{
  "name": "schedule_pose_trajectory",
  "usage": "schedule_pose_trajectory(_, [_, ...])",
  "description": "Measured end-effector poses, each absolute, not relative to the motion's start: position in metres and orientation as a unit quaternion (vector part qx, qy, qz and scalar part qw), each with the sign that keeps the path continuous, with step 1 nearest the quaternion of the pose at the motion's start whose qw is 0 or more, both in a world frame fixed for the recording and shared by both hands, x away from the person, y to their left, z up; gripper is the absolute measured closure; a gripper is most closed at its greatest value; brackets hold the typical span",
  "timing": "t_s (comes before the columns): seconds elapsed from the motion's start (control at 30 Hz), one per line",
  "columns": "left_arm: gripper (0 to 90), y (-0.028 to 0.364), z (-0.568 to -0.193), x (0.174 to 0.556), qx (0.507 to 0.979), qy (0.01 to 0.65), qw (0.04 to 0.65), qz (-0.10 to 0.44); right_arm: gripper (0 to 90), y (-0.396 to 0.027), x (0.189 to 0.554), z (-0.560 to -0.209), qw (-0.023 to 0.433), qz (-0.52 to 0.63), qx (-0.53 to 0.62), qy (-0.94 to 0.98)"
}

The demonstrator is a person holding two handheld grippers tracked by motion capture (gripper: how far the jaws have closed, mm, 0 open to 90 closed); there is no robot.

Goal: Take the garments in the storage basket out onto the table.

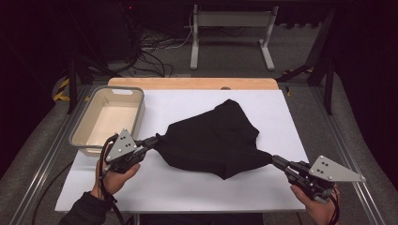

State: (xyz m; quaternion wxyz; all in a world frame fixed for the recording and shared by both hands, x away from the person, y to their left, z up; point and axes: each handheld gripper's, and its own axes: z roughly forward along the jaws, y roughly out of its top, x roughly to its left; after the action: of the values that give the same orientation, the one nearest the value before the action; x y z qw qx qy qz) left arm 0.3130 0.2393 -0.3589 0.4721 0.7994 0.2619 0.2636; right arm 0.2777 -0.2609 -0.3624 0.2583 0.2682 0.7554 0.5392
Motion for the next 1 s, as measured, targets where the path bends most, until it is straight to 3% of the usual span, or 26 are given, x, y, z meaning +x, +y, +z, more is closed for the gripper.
schedule_pose_trajectory(0.13, [81.2,0.241,-0.357,0.303,0.798,0.258,0.476,0.265,83.3,-0.273,0.275,-0.363,0.281,0.536,0.304,0.735])
schedule_pose_trajectory(0.4, [70.8,0.233,-0.353,0.291,0.801,0.231,0.488,0.258,75.5,-0.263,0.29,-0.373,0.271,0.513,0.336,0.742])
schedule_pose_trajectory(0.5, [65.5,0.22,-0.363,0.29,0.816,0.215,0.481,0.239,74.1,-0.255,0.297,-0.38,0.258,0.501,0.341,0.752])
schedule_pose_trajectory(0.73, [47.9,0.175,-0.408,0.291,0.868,0.175,0.439,0.15,55.4,-0.22,0.33,-0.415,0.216,0.445,0.363,0.789])
schedule_pose_trajectory(1.0, [43.2,0.155,-0.446,0.301,0.897,0.169,0.397,0.099,43.8,-0.206,0.348,-0.447,0.2,0.382,0.382,0.817])
